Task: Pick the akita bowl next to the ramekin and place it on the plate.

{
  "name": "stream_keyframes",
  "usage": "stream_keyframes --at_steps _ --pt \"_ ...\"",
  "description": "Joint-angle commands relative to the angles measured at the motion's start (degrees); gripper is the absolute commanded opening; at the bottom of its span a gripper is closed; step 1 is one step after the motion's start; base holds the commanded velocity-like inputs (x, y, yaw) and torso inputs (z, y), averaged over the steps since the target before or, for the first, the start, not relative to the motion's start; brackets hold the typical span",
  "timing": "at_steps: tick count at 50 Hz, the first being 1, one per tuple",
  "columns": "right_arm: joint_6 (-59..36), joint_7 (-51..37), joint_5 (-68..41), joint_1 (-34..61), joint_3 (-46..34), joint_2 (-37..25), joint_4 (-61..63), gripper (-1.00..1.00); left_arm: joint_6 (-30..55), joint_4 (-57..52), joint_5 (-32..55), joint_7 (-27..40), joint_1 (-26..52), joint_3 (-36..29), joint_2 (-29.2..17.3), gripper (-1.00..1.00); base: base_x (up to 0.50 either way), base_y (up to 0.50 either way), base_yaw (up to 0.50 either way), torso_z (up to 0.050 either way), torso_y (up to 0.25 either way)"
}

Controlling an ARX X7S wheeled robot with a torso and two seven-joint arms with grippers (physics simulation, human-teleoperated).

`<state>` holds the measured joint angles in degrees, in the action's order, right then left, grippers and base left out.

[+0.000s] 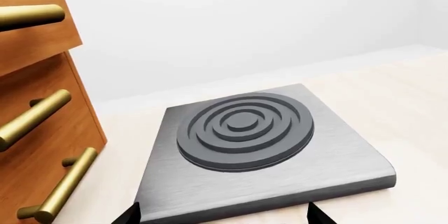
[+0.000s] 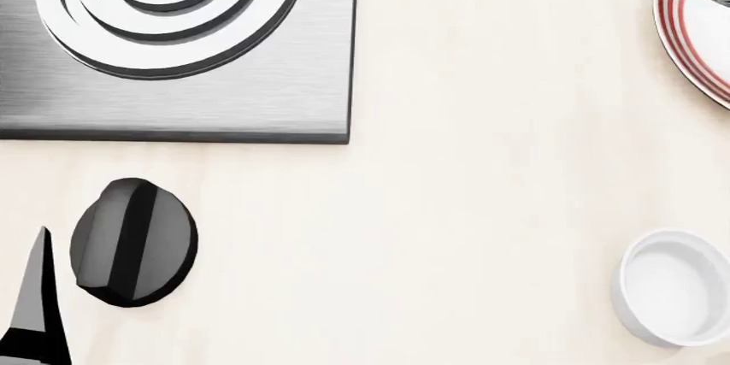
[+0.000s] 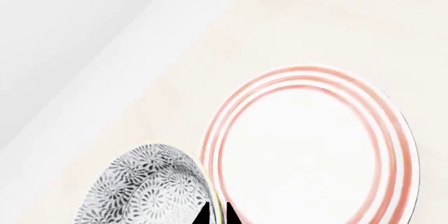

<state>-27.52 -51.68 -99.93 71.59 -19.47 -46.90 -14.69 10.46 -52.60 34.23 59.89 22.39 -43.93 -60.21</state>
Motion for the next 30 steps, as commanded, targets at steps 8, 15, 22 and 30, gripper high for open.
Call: stream_keyframes --at_steps 8,15,22,30 --pt "0.8 2.0 2.1 2.0 0.0 0.6 -5.4 -1.0 -0.1 0.1 -0.1 -0.1 -0.1 0.0 -0.1 1.0 0.0 0.0 0.0 0.0 0.0" --pt "2.0 3.4 3.2 2.2 0.1 1.0 -6.8 -1.0 -0.3 0.3 -0.2 -0.2 -0.3 0.0 0.0 1.0 0.0 0.0 0.0 0.0 0.0" --pt "2.1 4.7 3.7 2.4 -0.2 1.3 -9.0 -1.0 -0.7 0.6 -0.3 -0.2 -0.6 0.0 -0.1 1.0 0.0 0.0 0.0 0.0 0.001" --pt "3.5 4.8 3.5 1.2 0.9 0.8 -10.2 -1.0 -0.6 0.6 -0.4 -0.3 -0.6 -0.1 0.0 1.0 0.0 0.0 0.0 0.0 0.0"
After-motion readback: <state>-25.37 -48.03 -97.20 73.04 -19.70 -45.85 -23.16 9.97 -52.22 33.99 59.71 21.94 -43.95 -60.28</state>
